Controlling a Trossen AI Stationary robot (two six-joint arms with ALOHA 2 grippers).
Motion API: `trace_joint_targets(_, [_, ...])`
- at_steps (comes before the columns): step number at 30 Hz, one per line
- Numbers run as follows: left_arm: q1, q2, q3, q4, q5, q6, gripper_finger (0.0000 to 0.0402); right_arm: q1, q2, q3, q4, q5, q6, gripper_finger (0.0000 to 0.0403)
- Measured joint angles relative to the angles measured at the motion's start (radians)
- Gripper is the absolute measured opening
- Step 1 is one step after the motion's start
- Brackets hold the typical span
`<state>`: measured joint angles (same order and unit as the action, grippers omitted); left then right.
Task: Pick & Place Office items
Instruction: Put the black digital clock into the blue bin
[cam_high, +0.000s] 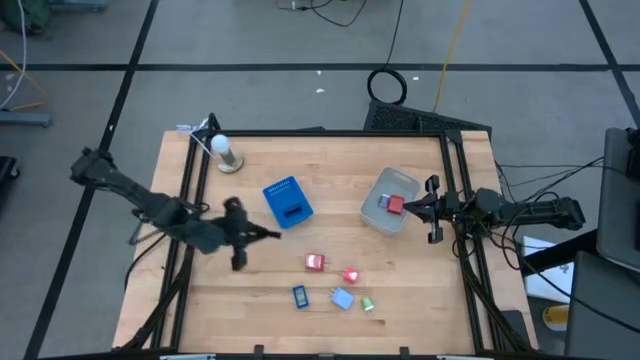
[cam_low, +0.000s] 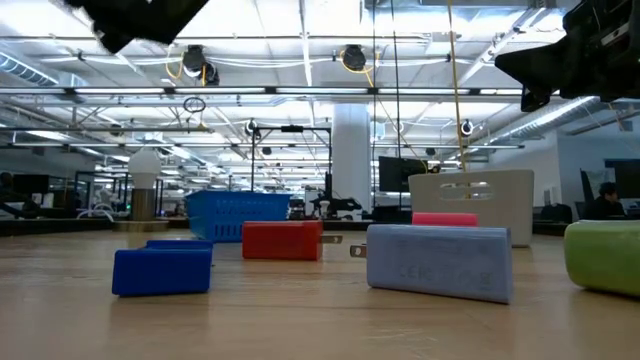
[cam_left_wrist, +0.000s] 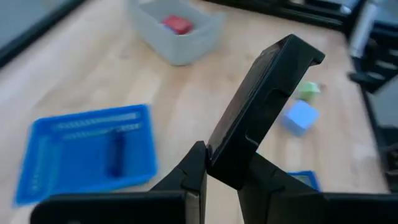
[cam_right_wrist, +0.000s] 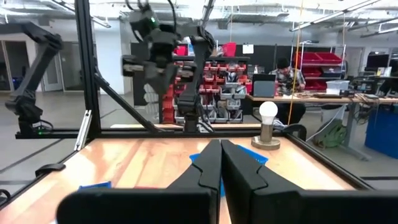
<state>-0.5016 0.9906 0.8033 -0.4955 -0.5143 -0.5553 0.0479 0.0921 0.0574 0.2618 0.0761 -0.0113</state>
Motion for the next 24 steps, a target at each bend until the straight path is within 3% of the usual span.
trace_joint_targets(4, [-0.025, -0.153, -0.152, 0.029, -0.096, -0.069, 0.0053, 0.000, 0.004, 0.000, -0.003, 0.000, 0.000, 0.0002])
trace_joint_targets(12, [-0.038, -0.383, -0.417, 0.193, -0.129, -0.079, 0.0053, 0.000, 0.027, 0.000, 0.004, 0.001, 0.011, 0.0002])
trace_joint_targets(18, [-0.037, -0.521, -0.517, 0.201, -0.172, -0.069, 0.0053, 0.000, 0.046, 0.000, 0.007, 0.001, 0.027, 0.0002])
trace_joint_targets(24, [-0.035, -0.646, -0.542, 0.149, -0.228, -0.025, 0.0053, 0.000, 0.055, 0.000, 0.011, 0.001, 0.025, 0.0002])
